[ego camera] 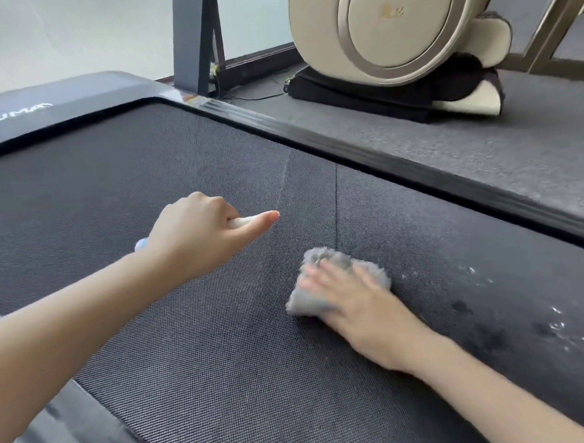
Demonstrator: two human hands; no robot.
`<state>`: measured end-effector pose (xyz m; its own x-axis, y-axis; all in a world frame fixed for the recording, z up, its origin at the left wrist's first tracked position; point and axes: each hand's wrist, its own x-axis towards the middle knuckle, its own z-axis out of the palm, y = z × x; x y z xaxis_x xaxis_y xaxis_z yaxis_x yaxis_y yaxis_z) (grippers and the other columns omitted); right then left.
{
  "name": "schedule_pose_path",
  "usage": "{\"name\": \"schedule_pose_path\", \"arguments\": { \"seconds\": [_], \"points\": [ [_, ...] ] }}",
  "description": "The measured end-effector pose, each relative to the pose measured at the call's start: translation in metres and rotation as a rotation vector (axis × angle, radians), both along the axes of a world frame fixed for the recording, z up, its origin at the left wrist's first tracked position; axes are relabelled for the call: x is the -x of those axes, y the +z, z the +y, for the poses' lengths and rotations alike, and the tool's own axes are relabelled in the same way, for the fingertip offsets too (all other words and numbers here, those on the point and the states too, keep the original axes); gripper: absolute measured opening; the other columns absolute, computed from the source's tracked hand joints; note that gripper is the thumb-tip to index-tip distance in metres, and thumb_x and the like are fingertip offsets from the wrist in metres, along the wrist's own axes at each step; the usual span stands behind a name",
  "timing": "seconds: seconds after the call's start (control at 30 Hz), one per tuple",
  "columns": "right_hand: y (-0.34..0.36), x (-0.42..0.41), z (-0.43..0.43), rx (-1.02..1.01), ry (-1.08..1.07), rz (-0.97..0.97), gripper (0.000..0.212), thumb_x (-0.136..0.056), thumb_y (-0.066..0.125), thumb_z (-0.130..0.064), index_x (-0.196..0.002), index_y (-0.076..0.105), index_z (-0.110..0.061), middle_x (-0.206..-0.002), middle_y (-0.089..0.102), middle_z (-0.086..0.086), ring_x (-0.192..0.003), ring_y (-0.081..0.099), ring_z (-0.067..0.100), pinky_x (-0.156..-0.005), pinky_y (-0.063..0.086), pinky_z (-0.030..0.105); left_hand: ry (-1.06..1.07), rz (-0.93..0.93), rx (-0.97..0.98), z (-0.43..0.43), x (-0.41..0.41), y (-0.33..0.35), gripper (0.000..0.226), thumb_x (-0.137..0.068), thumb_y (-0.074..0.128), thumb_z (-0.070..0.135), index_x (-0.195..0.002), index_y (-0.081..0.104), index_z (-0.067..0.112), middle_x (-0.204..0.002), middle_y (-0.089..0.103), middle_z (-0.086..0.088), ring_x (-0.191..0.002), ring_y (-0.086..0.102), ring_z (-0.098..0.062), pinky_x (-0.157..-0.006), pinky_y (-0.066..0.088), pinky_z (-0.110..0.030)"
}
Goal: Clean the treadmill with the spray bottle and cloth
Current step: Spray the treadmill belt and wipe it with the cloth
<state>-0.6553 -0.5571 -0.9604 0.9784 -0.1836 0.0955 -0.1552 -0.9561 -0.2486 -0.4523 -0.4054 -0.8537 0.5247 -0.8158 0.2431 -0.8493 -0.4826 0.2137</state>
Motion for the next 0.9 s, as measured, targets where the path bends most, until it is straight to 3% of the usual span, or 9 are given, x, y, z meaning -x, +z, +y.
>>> {"name": "schedule_pose_path", "arguments": {
  "seconds": [0.07,0.17,0.4,0.6,0.9],
  "points": [
    [0.003,-0.002,-0.041,-0.035,-0.204,0.028,0.073,-0.086,0.003,-0.070,-0.150,0.010,-0.034,-0.156,0.002,-0.019,-0.145,-0.007,0.002,-0.118,-0.007,0.035,0.010,0.021,0.007,-0.011,0.003,-0.005,0.077,-0.076,0.029,0.084,-0.046,0.027,0.013,-0.043,0.038,0.000,-0.043,0.041,-0.019,-0.050,0.035,-0.030],
    [0.007,0.001,-0.068,-0.042,-0.344,0.134,0.049,-0.100,0.020,-0.049,-0.141,-0.004,-0.042,-0.150,-0.005,-0.025,-0.139,-0.015,-0.006,-0.117,-0.012,0.034,0.033,0.015,0.003,-0.027,0.006,-0.011,0.076,-0.079,0.035,0.077,-0.042,0.032,0.011,-0.045,0.040,-0.002,-0.046,0.041,-0.022,-0.054,0.037,-0.031],
    [0.006,0.001,-0.065,-0.023,-0.337,0.109,0.050,-0.100,0.019,-0.046,-0.147,0.003,-0.040,-0.146,-0.007,-0.027,-0.139,-0.014,-0.006,-0.117,-0.014,0.033,0.106,-0.016,0.065,-0.041,0.003,-0.014,0.062,-0.072,0.035,0.064,-0.041,0.034,0.010,-0.044,0.039,-0.004,-0.047,0.044,-0.027,-0.059,0.042,-0.032],
    [0.003,0.001,-0.067,-0.029,-0.325,0.100,0.050,-0.100,0.019,-0.046,-0.147,0.005,-0.041,-0.147,-0.006,-0.028,-0.138,-0.014,-0.007,-0.117,-0.014,0.034,0.103,0.006,0.104,-0.038,-0.004,-0.014,0.068,-0.079,0.036,0.070,-0.043,0.030,0.012,-0.043,0.038,-0.002,-0.045,0.041,-0.025,-0.059,0.044,-0.033],
    [0.002,0.000,-0.067,-0.029,-0.341,0.103,0.049,-0.100,0.019,-0.046,-0.147,0.006,-0.042,-0.150,-0.004,-0.026,-0.138,-0.014,-0.007,-0.117,-0.014,0.034,0.062,-0.010,0.121,-0.031,0.004,-0.015,0.063,-0.071,0.029,0.068,-0.041,0.026,0.013,-0.039,0.031,0.002,-0.040,0.034,-0.019,-0.053,0.036,-0.030]
  ]
}}
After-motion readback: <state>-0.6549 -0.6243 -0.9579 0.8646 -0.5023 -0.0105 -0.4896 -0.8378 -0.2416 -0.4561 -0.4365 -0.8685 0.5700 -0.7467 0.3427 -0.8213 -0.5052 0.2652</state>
